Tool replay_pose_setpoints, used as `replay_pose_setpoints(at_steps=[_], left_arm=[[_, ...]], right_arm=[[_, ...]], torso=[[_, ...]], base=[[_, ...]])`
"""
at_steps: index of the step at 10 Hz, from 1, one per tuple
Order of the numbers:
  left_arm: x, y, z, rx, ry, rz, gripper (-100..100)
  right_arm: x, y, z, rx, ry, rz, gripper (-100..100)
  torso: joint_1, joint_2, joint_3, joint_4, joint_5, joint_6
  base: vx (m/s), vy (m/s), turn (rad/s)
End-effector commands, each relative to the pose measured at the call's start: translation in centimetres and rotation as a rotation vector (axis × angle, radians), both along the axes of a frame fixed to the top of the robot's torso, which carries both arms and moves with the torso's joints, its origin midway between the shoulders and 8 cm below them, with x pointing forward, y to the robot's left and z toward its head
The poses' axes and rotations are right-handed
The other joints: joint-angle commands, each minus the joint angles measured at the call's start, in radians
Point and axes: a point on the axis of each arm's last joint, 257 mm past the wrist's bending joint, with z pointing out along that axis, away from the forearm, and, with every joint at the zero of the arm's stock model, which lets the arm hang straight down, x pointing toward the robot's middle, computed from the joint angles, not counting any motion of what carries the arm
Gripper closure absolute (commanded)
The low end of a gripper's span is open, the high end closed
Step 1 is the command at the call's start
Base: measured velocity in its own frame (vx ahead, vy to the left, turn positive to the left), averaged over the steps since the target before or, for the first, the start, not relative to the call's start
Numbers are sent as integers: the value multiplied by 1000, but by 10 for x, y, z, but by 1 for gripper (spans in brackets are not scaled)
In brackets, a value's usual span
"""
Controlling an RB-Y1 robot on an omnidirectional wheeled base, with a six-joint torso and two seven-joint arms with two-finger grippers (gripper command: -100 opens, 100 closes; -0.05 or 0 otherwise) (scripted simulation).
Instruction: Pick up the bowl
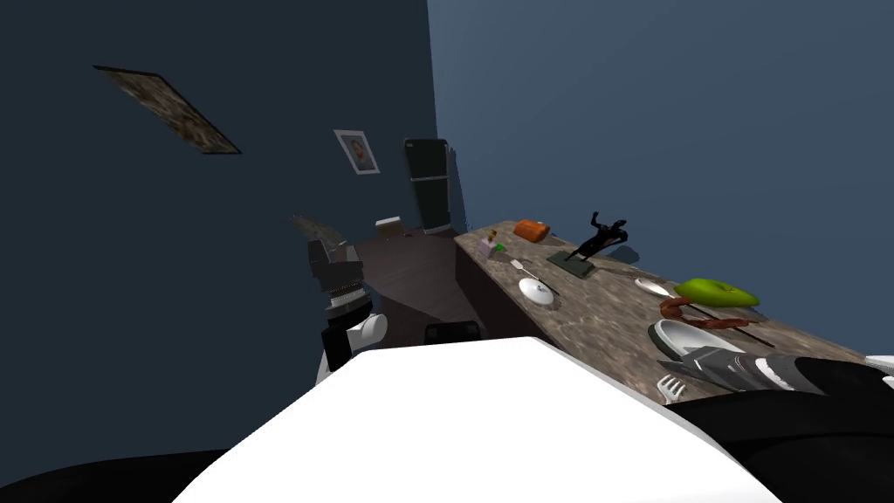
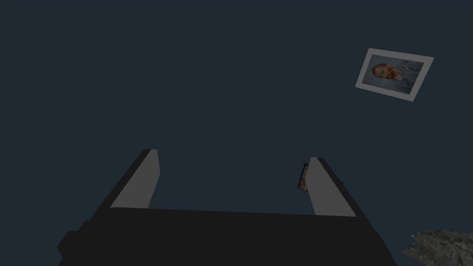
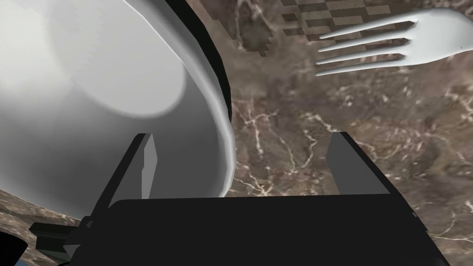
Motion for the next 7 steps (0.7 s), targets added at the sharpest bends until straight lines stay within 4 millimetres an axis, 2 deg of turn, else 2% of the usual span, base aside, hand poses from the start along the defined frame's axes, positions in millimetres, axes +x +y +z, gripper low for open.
replay_pose_setpoints(at_steps=[1,4,5,6,7], left_arm=[[0,0,0,0,0,0,0],[0,0,0,0,0,0,0],[0,0,0,0,0,0,0],[0,0,0,0,0,0,0],[0,0,0,0,0,0,0]], right_arm=[[-18,-1,0,-1,20,-17,-100],[-9,-1,2,7,-23,-52,-100],[-41,-6,0,-7,21,-66,-100],[-44,-6,-1,-4,23,-75,-100],[-40,-6,0,-2,1,-94,-100]], torso=[[0,0,0,0,0,0],[1,-1,0,0,0,2],[0,-2,-1,0,0,2],[1,0,0,0,0,0],[1,1,1,0,0,1]], base=[[-70,4,295],[-22,4,-12],[-60,11,333],[-79,5,284],[-40,-4,22]])
